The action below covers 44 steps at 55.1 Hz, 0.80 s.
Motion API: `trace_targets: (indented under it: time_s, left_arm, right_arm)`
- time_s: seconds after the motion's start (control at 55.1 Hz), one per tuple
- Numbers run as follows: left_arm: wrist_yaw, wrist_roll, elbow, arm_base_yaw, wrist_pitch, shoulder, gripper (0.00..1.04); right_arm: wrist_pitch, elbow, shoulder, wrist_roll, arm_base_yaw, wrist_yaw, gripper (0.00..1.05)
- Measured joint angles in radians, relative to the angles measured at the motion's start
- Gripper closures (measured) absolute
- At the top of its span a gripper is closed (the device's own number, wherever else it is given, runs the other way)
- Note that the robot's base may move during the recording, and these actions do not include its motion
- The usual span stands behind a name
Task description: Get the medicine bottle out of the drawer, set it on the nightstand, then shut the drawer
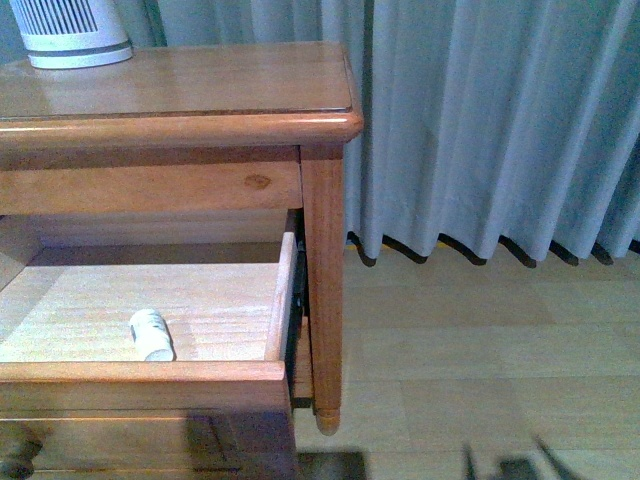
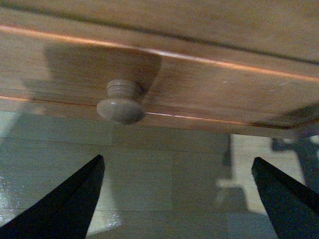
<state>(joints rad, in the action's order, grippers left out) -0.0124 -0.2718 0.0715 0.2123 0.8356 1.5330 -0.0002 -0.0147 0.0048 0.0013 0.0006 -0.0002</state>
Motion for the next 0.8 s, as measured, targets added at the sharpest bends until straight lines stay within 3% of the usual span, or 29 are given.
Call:
trace_targets:
  time_s: [0.308, 0.508, 0.562, 0.58, 0.635, 0.707, 0.798]
  left_arm:
    - [-0.092, -0.006, 0.107, -0.023, -0.703, -0.657, 0.06]
    - [-0.152, 0.005, 0.205, -0.058, -0.935, -0.896, 0.06]
    - [-0.055, 0.046, 0.188, -0.037, -0.876, -0.956, 0.11]
    - [0.037, 0.095, 0.155, -0.013, -0.781, -1.002, 0.16]
    - [0.149, 0.155, 0.114, 0.002, -0.668, -1.086, 0.25]
    - [0.200, 0.206, 0.095, -0.012, -0.622, -1.162, 0.38]
    - [0.167, 0.239, 0.058, -0.043, -0.626, -1.198, 0.55]
  right_arm:
    - [0.000, 0.000, 0.000, 0.000, 0.000, 0.000, 0.07]
    - [0.000, 0.000, 0.000, 0.000, 0.000, 0.000, 0.07]
    - [0.000, 0.000, 0.000, 0.000, 0.000, 0.000, 0.07]
    - [0.000, 0.000, 0.000, 0.000, 0.000, 0.000, 0.07]
    - [0.000, 0.000, 0.000, 0.000, 0.000, 0.000, 0.07]
    - [0.000, 0.000, 0.000, 0.000, 0.000, 0.000, 0.07]
    - [0.000, 0.000, 0.000, 0.000, 0.000, 0.000, 0.07]
